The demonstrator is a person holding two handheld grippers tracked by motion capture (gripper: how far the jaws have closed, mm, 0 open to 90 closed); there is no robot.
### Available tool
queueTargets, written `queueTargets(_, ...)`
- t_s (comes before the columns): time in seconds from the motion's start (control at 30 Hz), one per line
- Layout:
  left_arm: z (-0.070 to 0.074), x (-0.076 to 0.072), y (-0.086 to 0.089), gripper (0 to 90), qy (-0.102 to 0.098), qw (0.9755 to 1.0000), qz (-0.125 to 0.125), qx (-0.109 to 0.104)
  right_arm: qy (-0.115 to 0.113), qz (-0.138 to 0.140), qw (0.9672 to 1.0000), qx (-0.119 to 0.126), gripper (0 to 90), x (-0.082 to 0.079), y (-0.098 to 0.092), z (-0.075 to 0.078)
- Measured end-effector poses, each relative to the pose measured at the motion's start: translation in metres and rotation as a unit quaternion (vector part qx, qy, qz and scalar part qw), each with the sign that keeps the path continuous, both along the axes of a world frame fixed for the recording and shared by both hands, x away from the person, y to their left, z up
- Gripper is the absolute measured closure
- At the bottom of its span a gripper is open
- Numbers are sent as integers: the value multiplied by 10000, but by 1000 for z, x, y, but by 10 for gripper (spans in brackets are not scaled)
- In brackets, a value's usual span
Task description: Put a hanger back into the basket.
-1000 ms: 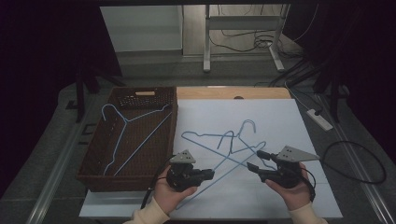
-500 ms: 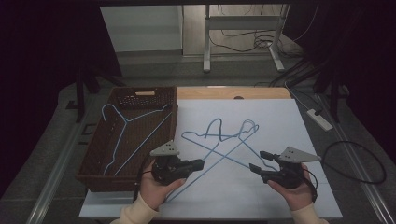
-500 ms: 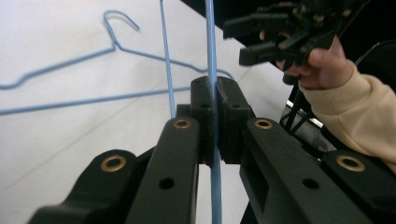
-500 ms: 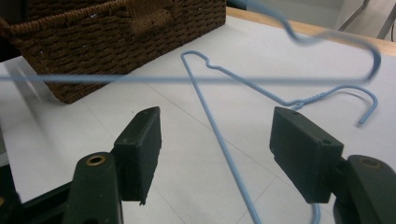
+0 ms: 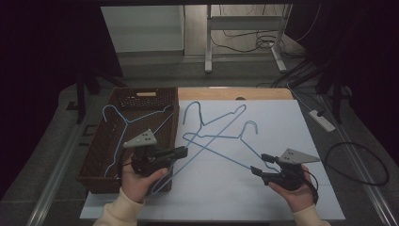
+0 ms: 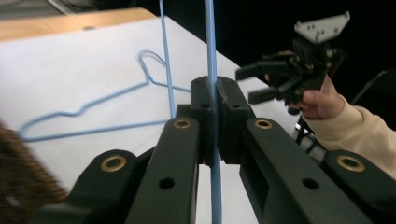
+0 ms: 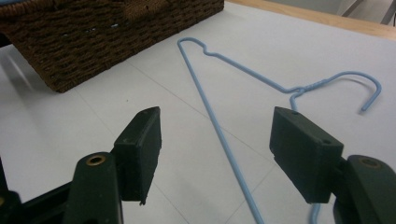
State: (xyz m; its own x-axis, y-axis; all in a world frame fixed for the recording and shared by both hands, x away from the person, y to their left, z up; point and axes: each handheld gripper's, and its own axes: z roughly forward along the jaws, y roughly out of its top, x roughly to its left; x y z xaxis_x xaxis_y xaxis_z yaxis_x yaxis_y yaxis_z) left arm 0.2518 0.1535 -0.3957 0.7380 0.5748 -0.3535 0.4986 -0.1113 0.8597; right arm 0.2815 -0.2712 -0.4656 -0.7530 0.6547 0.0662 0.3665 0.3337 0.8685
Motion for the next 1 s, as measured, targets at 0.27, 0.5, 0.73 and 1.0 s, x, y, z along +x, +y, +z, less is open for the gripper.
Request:
queueTargets(0.27,18,10,42,865,-214,9987,457,65,8,2,9999,-125,349,1,2,-2)
queueTargets(0.5,20,18,77,865,-179,9962,849,121,27,20,9999,-158,350,1,4,-4)
queueTargets(0.73,15,23,114,865,-63,9929,1163,259,48,29,9998,-188,350,2,5,-6)
queueTargets(1.0,7,25,132,865,44,9902,1338,403,58,46,9998,-202,350,3,6,-7)
